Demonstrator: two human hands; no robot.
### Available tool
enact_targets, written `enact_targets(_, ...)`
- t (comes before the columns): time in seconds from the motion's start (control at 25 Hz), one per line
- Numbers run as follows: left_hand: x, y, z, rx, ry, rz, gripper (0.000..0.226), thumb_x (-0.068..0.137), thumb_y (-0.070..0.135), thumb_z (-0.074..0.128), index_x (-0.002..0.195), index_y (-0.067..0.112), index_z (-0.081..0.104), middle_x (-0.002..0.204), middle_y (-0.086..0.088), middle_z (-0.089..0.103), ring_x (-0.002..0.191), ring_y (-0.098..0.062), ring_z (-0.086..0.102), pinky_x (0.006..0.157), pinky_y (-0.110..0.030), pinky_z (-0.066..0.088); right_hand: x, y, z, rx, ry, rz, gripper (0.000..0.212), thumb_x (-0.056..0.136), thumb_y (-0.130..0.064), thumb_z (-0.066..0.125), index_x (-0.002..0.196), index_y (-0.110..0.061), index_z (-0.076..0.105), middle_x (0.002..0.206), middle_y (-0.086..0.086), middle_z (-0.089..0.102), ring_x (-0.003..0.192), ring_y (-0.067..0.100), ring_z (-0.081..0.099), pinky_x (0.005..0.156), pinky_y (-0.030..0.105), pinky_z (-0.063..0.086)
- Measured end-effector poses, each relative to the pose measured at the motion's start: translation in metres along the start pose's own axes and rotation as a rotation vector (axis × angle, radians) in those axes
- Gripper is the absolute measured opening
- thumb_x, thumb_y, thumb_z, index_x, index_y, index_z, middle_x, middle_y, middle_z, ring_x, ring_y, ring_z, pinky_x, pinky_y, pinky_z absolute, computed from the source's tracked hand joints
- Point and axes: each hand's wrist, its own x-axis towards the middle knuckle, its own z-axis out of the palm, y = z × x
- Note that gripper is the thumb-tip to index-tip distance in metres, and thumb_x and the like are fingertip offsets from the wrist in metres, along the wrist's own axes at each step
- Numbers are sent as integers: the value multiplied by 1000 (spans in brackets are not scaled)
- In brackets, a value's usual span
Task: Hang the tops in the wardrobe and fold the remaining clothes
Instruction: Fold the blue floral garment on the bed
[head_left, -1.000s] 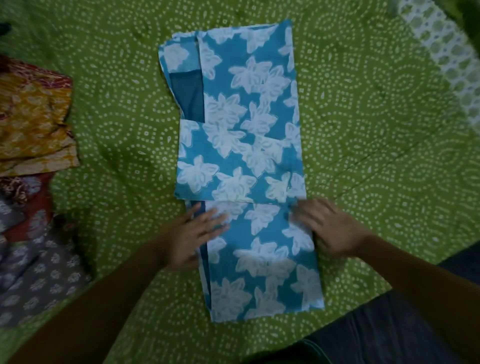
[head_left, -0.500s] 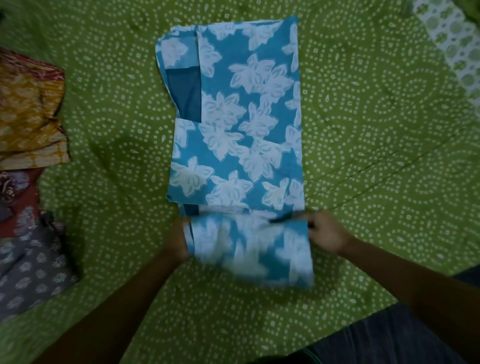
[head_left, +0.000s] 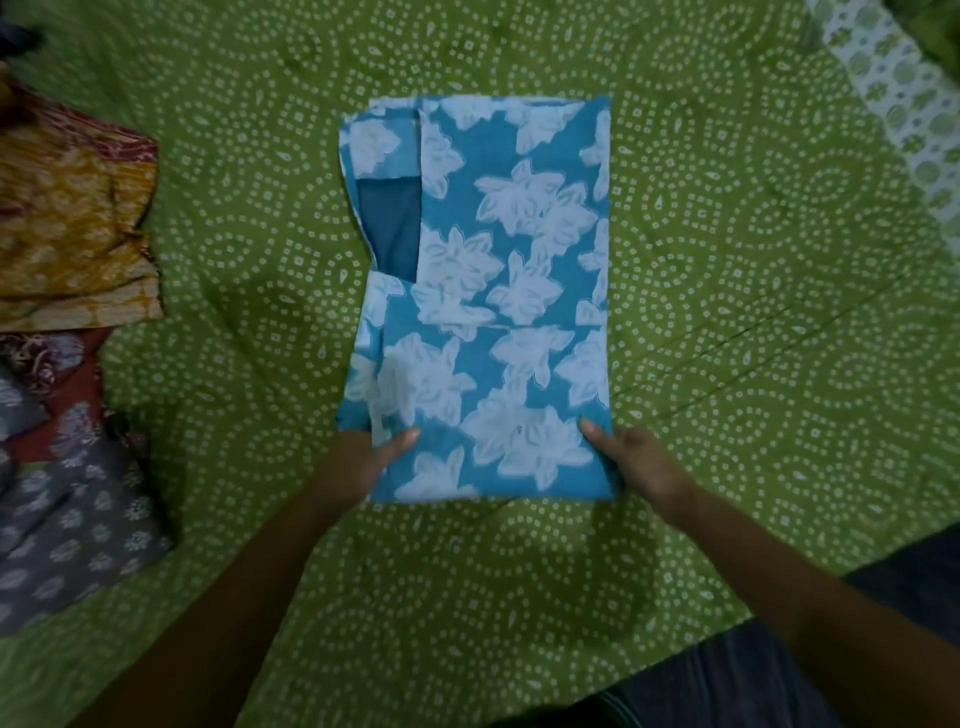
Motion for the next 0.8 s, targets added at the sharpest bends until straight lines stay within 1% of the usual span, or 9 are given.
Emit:
enact_targets(0.08, -13, -28, -8, 58, 29, 42, 44, 82, 34, 69, 121, 15, 62, 115, 0, 68, 100, -15, 65, 92, -37, 52, -15, 25, 11, -29, 11, -14, 34, 78, -42, 68, 83, -8, 68, 70, -2, 72, 62, 14, 66, 53, 21, 48)
enact_targets(0.12, -15, -35, -9, 120, 77, 75, 41, 80, 39, 69, 115, 17, 66, 111, 1, 69, 98, -15, 66, 93, -38, 52, -16, 31, 14, -19, 70, -56, 36, 73, -43, 70, 79, -8, 65, 70, -1, 69, 63, 15, 63, 53, 22, 47)
enact_targets(0.2, -13, -29, -5, 205, 222, 136, 29, 79, 43, 70, 97, 20, 70, 95, 7, 70, 86, -9, 66, 76, -23, 52, -9, 32, 18, 32, 218, -149, 35, 74, -40, 76, 79, -10, 58, 71, -3, 65, 67, 13, 61, 56, 24, 48)
enact_targets(0.32, -7, 1, 12, 230, 408, 348, 21, 84, 37, 69, 90, 18, 67, 82, 11, 65, 74, 0, 60, 59, -5, 42, 4, 15, 25, 11, 373, -284, 23, 83, -32, 72, 83, -13, 60, 83, -3, 68, 74, 9, 63, 64, 24, 50)
enact_targets(0.44, 10, 20, 18, 214, 572, 541, 24, 89, 33, 65, 93, 10, 66, 91, 5, 64, 79, -5, 57, 70, -11, 41, 14, 0, 29, 62, 471, -429, 17, 86, -24, 69, 75, -18, 57, 76, -6, 65, 67, 2, 57, 61, 19, 45)
enact_targets(0.56, 37, 23, 13, 338, 596, 434, 35, 90, 34, 62, 110, 5, 59, 107, -6, 65, 94, -17, 58, 80, -21, 38, 30, -12, 25, 7, 517, -406, 16, 87, -27, 68, 82, -17, 57, 78, -7, 62, 72, 5, 58, 63, 19, 46)
enact_targets(0.64, 44, 22, 2, 534, 565, 419, 34, 91, 31, 61, 116, 9, 53, 107, -13, 64, 91, -22, 58, 82, -31, 46, 33, -10, 13, -229, 521, -373, 22, 89, -29, 65, 104, -16, 55, 96, -2, 61, 90, 15, 59, 78, 28, 49)
enact_targets(0.68, 46, 19, -9, 689, 543, 526, 34, 92, 24, 59, 122, 9, 50, 114, -16, 61, 98, -27, 59, 88, -37, 48, 30, -6, 3, -431, 492, -421, 33, 90, -26, 62, 119, -16, 49, 111, 2, 58, 101, 17, 56, 87, 33, 48)
enact_targets(0.8, 48, 2, -61, 1425, 325, 1137, 56, 90, 4, 44, 144, 8, 32, 149, -17, 36, 135, -36, 38, 108, -48, 33, 19, 12, -41, -1335, 240, -789, 78, 81, -23, 57, 150, -21, 20, 151, 5, 29, 135, 24, 33, 111, 46, 32)
